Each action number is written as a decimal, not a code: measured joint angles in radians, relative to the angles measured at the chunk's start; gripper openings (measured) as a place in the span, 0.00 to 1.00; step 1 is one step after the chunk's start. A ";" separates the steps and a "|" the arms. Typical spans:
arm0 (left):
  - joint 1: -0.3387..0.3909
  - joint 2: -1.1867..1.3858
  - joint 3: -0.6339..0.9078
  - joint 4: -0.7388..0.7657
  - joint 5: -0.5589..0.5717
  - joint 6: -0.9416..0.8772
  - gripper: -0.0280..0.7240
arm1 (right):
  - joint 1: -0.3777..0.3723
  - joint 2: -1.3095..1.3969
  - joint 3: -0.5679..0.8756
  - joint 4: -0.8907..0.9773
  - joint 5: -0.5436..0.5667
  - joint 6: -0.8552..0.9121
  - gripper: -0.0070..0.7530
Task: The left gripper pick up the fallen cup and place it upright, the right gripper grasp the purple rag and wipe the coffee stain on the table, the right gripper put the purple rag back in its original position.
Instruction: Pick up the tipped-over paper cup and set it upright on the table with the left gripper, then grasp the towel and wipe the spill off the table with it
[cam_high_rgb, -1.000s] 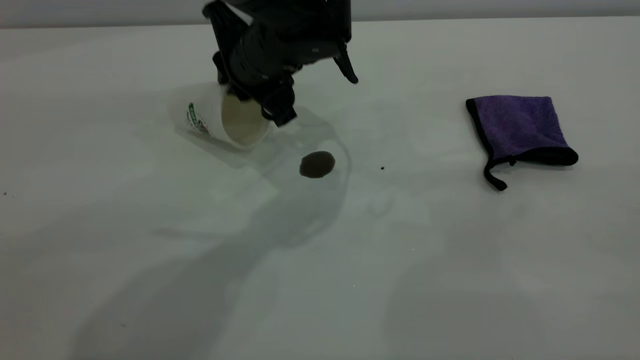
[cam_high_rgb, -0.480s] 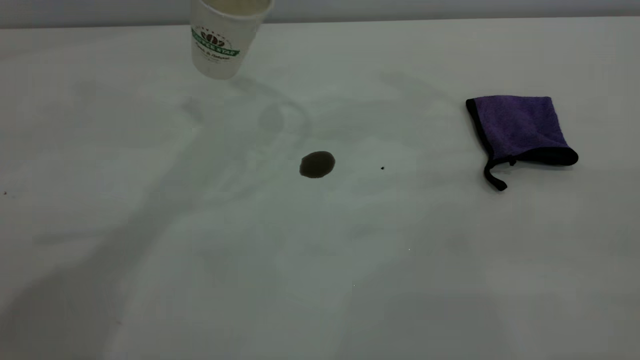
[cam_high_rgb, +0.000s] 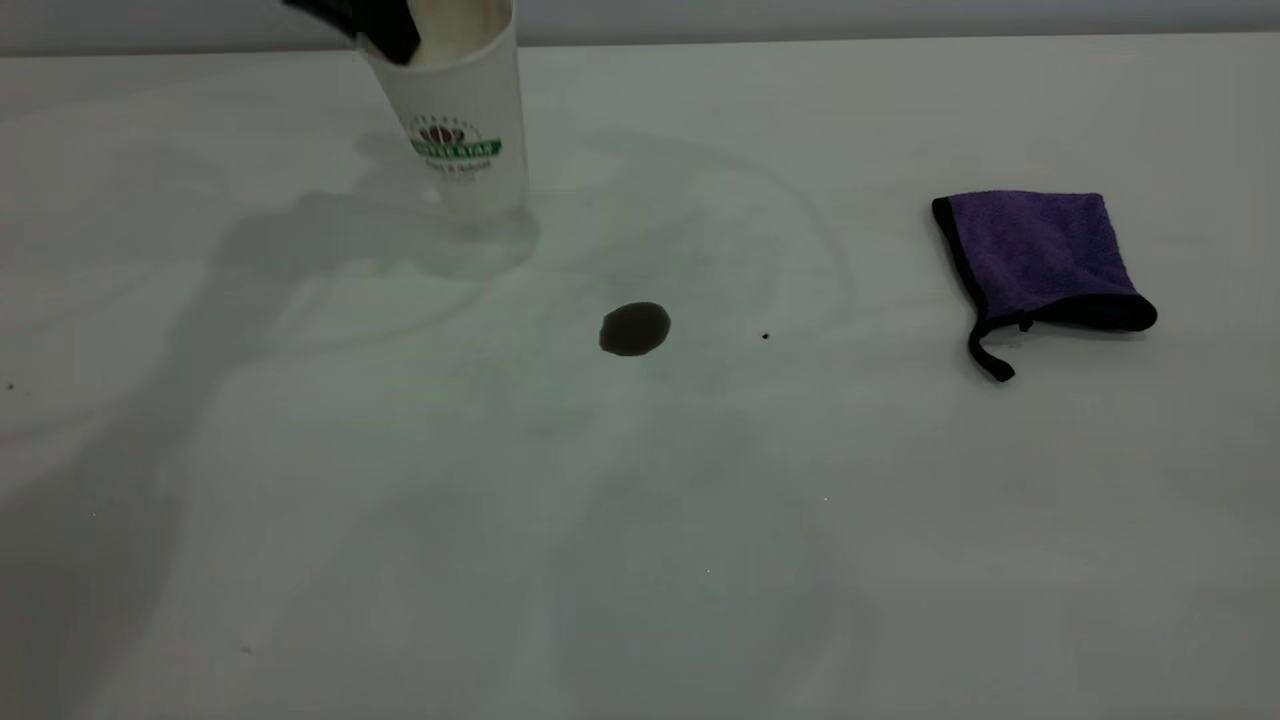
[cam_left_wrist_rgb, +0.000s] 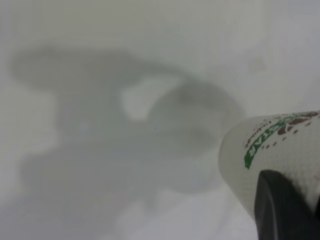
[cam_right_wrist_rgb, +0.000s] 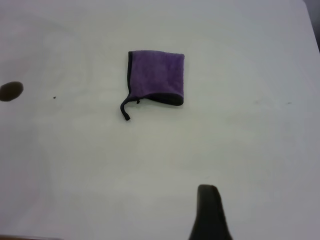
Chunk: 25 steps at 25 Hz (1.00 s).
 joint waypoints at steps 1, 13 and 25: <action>0.000 0.012 0.000 -0.002 -0.006 0.005 0.07 | 0.000 0.000 0.000 0.000 0.000 0.000 0.77; 0.000 0.076 0.000 -0.011 -0.096 0.009 0.14 | 0.000 0.000 0.000 0.000 0.000 0.000 0.77; 0.004 -0.044 0.000 -0.022 -0.025 -0.001 0.97 | 0.000 0.000 0.000 0.000 0.000 0.000 0.77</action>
